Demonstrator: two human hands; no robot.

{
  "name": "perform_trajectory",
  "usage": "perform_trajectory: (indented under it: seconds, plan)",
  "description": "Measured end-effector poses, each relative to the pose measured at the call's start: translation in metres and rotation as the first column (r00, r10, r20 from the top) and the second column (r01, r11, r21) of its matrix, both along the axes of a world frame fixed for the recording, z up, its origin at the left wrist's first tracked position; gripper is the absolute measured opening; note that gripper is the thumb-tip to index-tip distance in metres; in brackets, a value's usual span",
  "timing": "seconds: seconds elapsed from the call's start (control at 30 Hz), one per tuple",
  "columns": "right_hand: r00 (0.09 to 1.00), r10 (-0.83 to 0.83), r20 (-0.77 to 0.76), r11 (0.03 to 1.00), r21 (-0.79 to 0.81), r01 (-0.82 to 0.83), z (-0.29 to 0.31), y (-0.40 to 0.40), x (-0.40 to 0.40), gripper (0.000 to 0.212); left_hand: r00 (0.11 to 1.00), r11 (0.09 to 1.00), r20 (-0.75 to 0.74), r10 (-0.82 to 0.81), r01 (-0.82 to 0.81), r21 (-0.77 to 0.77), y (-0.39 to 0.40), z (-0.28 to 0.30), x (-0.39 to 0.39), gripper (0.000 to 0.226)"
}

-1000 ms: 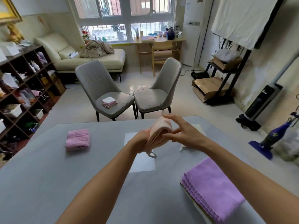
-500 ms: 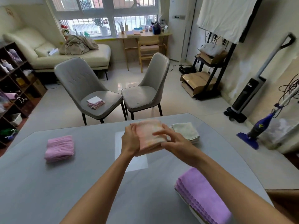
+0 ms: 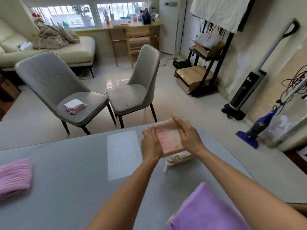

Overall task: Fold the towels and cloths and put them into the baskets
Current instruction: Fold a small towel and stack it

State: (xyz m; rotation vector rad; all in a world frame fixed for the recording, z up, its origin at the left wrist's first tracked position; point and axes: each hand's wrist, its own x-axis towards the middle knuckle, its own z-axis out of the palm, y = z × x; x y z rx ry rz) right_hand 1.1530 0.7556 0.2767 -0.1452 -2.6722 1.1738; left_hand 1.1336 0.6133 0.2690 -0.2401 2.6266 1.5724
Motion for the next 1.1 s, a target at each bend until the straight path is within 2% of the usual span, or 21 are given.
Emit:
perform_trajectory:
  seconds: [0.17,0.37,0.4,0.47,0.5,0.57,0.67,0.77,0.83,0.9,0.97,1.0,1.03,1.1]
  plan:
    - [0.999,-0.039,0.024,0.998,0.054,0.038,-0.041,0.051,-0.037,0.043,0.993,0.985,0.113,-0.03,0.048,-0.163,0.051,-0.031,-0.041,0.044]
    - [0.985,-0.073,0.156,0.975,0.219,0.038,-0.098,0.073,-0.04,0.055,0.984,0.969,0.173,-0.029,0.07,-0.236,0.082,-0.081,-0.045,0.041]
    - [0.983,-0.096,0.156,0.963,0.265,0.052,-0.104,0.073,-0.04,0.057,0.986,0.97,0.165,-0.021,0.06,-0.238,0.085,-0.085,-0.045,0.039]
    - [0.993,-0.107,0.046,0.922,0.378,0.082,-0.112,0.073,-0.04,0.056,0.99,0.971,0.144,0.005,0.029,-0.235,0.088,-0.09,-0.043,0.034]
    - [0.997,-0.064,-0.034,0.896,0.438,0.072,-0.116,0.073,-0.041,0.051,0.99,0.972,0.137,0.022,0.01,-0.234,0.09,-0.092,-0.042,0.033]
    - [0.993,0.065,-0.099,0.858,0.514,-0.004,-0.123,0.074,-0.043,0.042,0.99,0.973,0.132,0.054,-0.023,-0.228,0.09,-0.096,-0.04,0.03]
    - [0.982,0.182,-0.055,0.842,0.524,-0.127,-0.133,0.078,-0.041,0.047,0.99,0.972,0.125,0.066,-0.035,-0.232,0.088,-0.095,-0.032,0.037]
    - [0.981,0.191,0.02,0.892,0.415,-0.182,-0.138,0.082,-0.039,0.059,0.995,0.951,0.086,0.042,-0.014,-0.307,0.085,-0.093,-0.027,0.044]
    - [0.974,0.214,0.076,0.905,0.36,-0.227,-0.14,0.082,-0.037,0.069,0.998,0.904,-0.046,-0.042,0.018,-0.427,0.081,-0.097,-0.028,0.046]
    - [0.967,0.231,0.108,0.895,0.366,-0.255,-0.142,0.082,-0.037,0.071,0.941,0.831,-0.232,-0.247,0.082,-0.55,0.079,-0.105,-0.034,0.047]
    - [0.961,0.237,0.141,0.872,0.404,-0.275,-0.143,0.082,-0.037,0.067,0.861,0.7,-0.224,-0.457,0.193,-0.688,0.076,-0.119,-0.04,0.049]
    - [0.958,0.242,0.155,0.861,0.42,-0.286,-0.144,0.081,-0.037,0.065,0.841,0.637,-0.165,-0.515,0.247,-0.73,0.072,-0.123,-0.042,0.056]
    - [0.954,0.253,0.159,0.849,0.436,-0.298,-0.146,0.08,-0.036,0.064,0.833,0.61,-0.126,-0.539,0.283,-0.74,0.067,-0.128,-0.043,0.065]
    - [0.952,0.273,0.137,0.833,0.461,-0.305,-0.151,0.077,-0.034,0.06,0.844,0.641,-0.073,-0.531,0.344,-0.686,0.06,-0.14,-0.044,0.076]
